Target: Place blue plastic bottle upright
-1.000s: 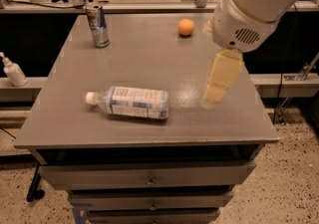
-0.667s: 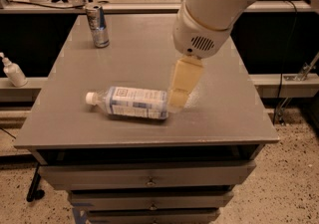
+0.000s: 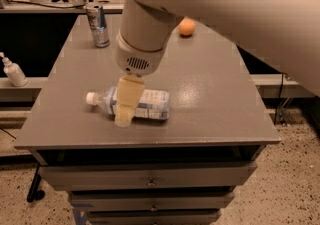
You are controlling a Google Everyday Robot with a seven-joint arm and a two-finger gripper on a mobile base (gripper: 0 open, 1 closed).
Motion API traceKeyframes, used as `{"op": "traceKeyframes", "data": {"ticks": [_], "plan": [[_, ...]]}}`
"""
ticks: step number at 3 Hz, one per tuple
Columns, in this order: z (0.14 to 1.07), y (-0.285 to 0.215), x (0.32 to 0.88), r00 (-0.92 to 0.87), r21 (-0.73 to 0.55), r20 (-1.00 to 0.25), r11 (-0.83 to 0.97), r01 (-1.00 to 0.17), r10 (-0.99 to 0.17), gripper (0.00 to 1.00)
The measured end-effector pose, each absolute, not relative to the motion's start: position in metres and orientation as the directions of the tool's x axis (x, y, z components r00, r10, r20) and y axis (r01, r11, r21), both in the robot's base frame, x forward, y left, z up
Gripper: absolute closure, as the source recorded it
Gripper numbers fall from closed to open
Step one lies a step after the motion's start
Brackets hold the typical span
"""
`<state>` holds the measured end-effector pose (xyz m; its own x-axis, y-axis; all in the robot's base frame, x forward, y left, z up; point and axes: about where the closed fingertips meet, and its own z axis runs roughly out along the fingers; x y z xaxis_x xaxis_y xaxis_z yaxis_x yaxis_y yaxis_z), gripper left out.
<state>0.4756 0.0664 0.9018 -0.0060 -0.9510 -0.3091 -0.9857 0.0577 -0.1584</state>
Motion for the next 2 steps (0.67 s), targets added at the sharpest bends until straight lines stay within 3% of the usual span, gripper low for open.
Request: {"op": "traceKeyframes", "data": {"ticks": [2], "plan": [[0.854,0.102,0.492,-0.004,-0.168,-0.224,0.043,-0.985,-0.975,0.0]]}}
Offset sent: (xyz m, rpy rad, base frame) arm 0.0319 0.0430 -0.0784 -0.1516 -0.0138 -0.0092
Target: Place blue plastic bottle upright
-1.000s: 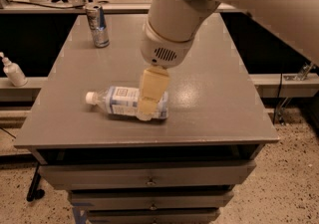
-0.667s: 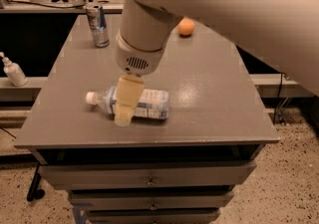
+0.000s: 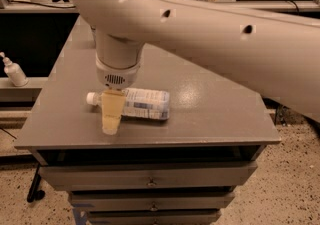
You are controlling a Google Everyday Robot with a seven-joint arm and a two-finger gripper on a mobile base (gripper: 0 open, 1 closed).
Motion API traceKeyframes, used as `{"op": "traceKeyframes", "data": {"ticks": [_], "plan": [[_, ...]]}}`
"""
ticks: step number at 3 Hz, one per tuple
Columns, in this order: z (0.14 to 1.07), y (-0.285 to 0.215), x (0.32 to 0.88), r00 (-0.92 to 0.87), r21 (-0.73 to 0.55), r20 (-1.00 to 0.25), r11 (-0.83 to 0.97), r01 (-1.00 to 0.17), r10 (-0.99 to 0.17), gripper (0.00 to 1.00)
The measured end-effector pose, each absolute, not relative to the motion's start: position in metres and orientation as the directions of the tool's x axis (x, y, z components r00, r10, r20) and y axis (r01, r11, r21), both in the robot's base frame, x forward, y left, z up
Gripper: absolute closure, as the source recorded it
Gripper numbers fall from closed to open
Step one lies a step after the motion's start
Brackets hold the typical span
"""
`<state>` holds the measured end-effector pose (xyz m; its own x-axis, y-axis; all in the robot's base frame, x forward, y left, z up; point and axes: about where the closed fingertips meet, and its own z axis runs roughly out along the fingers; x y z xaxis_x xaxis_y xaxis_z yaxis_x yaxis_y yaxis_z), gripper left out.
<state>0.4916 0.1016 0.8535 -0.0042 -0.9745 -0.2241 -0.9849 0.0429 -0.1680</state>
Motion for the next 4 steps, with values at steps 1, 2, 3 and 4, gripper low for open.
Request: {"op": "traceKeyframes", "data": {"ticks": [1,2,3,4], "plan": [[0.836,0.094,0.502,-0.016,-0.175,-0.177,0.047,-0.983,-0.984,0.16],[0.831,0.086,0.511,-0.024,-0.186,-0.147,0.052,-0.981,-0.989,0.39],[0.842,0.081,0.526,-0.032,-0.202,-0.131,0.058,-0.978,-0.991,0.63],[0.875,0.07,0.551,-0.059,-0.215,-0.203,0.104,-0.971,-0.977,0.87]]}}
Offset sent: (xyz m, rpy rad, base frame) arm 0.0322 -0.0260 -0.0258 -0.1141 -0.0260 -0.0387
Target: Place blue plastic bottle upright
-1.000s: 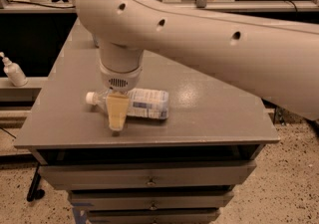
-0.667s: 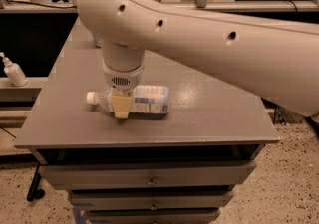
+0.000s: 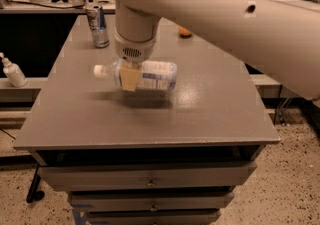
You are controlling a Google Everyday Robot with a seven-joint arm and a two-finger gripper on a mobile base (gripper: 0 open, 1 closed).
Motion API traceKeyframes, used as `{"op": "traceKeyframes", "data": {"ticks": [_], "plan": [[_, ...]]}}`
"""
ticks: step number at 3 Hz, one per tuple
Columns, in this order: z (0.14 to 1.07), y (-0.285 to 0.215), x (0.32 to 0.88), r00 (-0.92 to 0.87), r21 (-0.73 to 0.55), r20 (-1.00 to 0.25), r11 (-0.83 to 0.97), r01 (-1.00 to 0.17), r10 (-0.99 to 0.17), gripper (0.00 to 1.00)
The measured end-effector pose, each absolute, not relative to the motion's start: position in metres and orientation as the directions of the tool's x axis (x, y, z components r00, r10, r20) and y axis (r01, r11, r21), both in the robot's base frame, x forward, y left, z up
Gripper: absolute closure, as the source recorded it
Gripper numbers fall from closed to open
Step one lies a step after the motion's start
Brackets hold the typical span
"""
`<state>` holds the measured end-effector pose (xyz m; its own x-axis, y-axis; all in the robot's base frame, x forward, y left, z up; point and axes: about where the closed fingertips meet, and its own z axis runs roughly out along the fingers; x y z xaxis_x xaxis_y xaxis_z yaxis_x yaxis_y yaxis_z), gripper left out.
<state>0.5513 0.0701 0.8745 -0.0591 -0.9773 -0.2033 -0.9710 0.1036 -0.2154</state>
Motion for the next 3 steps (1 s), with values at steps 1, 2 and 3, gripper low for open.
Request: {"op": "traceKeyframes", "data": {"ticks": [1,2,3], "plan": [[0.923,0.062,0.576,-0.065,-0.226,-0.376,0.16,-0.961,-0.924,1.0],[0.958,0.054,0.587,-0.058,-0.207,-0.58,0.216,-0.954,-0.812,1.0],[0.984,0.055,0.585,-0.051,-0.169,-0.765,0.277,-0.946,-0.642,1.0]]}}
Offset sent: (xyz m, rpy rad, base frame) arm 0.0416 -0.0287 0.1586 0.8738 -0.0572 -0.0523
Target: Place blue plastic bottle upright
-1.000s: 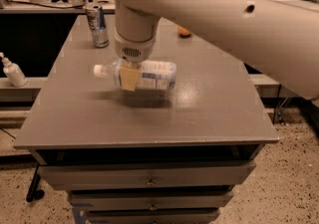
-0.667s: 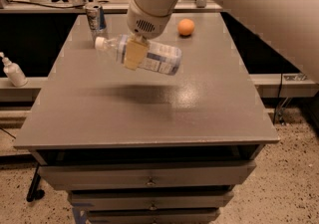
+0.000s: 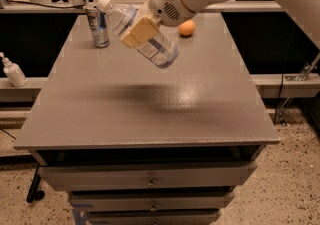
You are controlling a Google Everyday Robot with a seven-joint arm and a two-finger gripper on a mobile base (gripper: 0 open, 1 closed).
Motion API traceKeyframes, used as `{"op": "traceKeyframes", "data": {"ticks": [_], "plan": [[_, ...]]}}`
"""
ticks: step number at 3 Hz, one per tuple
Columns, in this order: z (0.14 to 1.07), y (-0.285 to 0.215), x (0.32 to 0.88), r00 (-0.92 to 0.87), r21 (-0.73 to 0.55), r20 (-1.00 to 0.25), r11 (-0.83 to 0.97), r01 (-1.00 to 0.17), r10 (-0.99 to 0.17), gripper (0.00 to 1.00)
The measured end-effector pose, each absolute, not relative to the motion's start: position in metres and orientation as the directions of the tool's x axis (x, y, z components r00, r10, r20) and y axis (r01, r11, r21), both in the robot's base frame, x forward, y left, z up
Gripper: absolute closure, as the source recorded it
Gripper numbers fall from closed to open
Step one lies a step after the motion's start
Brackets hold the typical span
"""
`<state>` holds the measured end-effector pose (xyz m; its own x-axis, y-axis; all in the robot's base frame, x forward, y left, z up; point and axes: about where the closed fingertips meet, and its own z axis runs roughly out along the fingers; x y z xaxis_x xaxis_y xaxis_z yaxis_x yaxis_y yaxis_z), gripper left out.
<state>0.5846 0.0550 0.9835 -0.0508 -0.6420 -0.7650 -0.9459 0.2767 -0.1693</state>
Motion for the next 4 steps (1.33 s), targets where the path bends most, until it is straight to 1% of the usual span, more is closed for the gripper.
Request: {"op": "traceKeyframes", "data": {"ticks": [1,2,3,4], "plan": [[0.999,0.071,0.57,-0.051,-0.095,-0.902,0.313,-0.945,-0.428,1.0],[1.004,0.081,0.555,-0.059,-0.024,-0.97,0.338,-0.941,-0.235,1.0],[0.992,0.085,0.545,-0.073,0.046,-0.995,0.358,-0.933,-0.063,1.0],[0.975,0.093,0.536,-0.055,0.064,-0.998,0.352,-0.934,0.036,1.0]]}}
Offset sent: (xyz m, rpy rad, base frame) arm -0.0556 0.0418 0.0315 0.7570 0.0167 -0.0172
